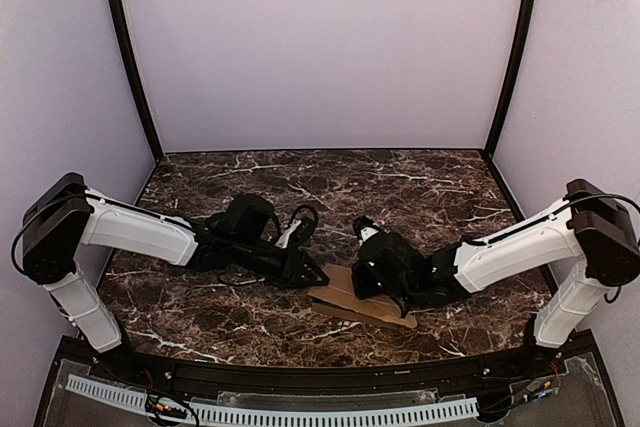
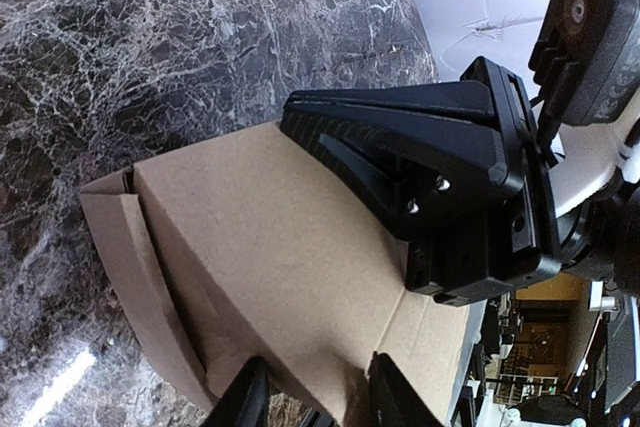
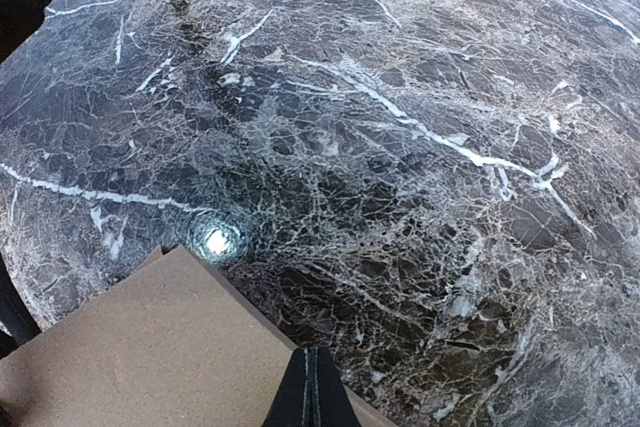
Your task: Fold the paper box
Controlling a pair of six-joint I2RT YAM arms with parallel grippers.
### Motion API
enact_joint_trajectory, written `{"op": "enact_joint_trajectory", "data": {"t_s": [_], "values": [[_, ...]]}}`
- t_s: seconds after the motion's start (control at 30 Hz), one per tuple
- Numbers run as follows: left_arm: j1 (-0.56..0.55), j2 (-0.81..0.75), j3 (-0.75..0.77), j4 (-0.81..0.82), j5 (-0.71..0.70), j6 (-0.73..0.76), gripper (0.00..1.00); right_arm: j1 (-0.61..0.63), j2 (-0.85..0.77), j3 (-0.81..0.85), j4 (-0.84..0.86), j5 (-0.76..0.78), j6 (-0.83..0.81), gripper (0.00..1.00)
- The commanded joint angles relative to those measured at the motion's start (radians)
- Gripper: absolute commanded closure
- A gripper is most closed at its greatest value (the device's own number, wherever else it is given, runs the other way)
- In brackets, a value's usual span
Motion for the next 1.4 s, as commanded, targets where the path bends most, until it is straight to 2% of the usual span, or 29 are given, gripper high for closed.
{"op": "enact_joint_trajectory", "data": {"t_s": [0.0,0.17,0.27,0.5,0.97,1.23,1.37], "values": [[-0.007,0.014,-0.024,0.033,0.04,0.007,0.69,0.016,0.032,-0.015,-0.028,-0.004,-0.001,1.0],[-0.006,0.02,-0.025,0.027,0.037,0.016,0.8,0.017,0.036,-0.01,-0.029,-0.002,-0.002,1.0],[-0.006,0.025,-0.024,0.024,0.036,0.019,0.83,0.019,0.034,-0.006,-0.032,0.001,-0.002,1.0],[-0.006,0.02,-0.029,-0.024,-0.01,0.056,0.75,0.02,0.004,0.001,-0.044,0.0,-0.015,1.0],[-0.006,0.08,-0.01,-0.04,-0.014,0.095,0.71,0.027,-0.132,0.037,-0.145,-0.027,-0.056,1.0],[-0.007,0.091,-0.002,-0.051,-0.01,0.109,0.71,0.026,-0.248,-0.001,-0.239,-0.195,-0.05,1.0],[-0.007,0.095,0.002,-0.06,-0.016,0.119,0.71,0.026,-0.293,-0.052,-0.289,-0.266,0.004,1.0]]}}
